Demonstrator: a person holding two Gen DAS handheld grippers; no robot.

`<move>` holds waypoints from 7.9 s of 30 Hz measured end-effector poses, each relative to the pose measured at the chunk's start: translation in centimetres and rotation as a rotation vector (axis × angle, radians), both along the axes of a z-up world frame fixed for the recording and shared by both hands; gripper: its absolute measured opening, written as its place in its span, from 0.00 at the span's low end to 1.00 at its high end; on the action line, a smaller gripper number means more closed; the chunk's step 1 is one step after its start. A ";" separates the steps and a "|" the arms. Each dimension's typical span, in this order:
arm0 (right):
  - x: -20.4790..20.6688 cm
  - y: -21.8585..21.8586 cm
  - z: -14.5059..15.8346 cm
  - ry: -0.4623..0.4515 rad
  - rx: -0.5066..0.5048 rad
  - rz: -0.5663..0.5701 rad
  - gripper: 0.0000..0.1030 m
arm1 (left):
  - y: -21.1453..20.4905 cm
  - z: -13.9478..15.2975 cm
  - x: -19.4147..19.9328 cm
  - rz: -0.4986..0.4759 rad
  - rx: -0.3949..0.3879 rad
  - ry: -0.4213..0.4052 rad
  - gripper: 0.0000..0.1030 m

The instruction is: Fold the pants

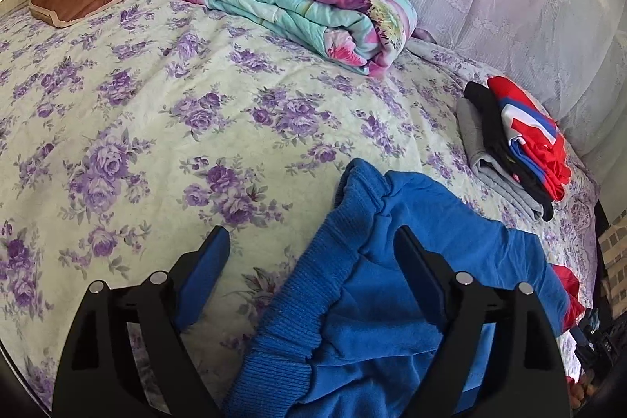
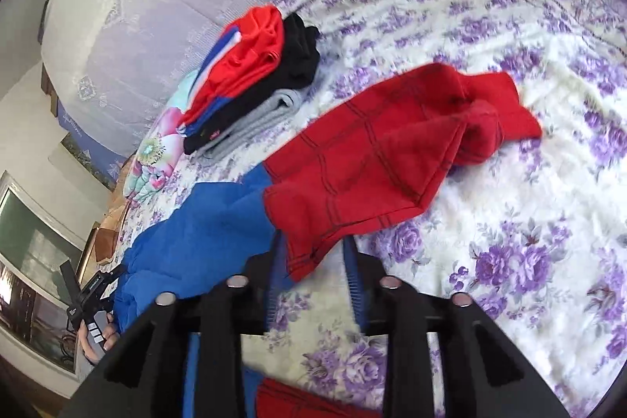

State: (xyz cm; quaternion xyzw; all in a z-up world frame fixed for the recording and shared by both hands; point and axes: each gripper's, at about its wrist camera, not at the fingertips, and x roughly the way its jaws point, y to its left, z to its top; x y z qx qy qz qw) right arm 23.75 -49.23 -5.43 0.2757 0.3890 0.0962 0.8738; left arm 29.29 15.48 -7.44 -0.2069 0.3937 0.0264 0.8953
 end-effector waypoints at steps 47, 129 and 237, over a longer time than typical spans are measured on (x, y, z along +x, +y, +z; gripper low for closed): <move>-1.5 -5.1 1.1 -0.080 -0.099 -0.169 0.73 | 6.5 4.9 -4.7 0.073 0.005 0.004 0.64; -16.6 2.9 0.6 -0.115 -0.246 0.016 0.71 | 0.2 6.0 -8.9 -0.029 0.259 -0.061 0.80; -20.2 18.5 2.9 -0.375 -0.607 0.620 0.03 | 1.9 2.4 -14.4 -0.181 -0.254 0.018 0.14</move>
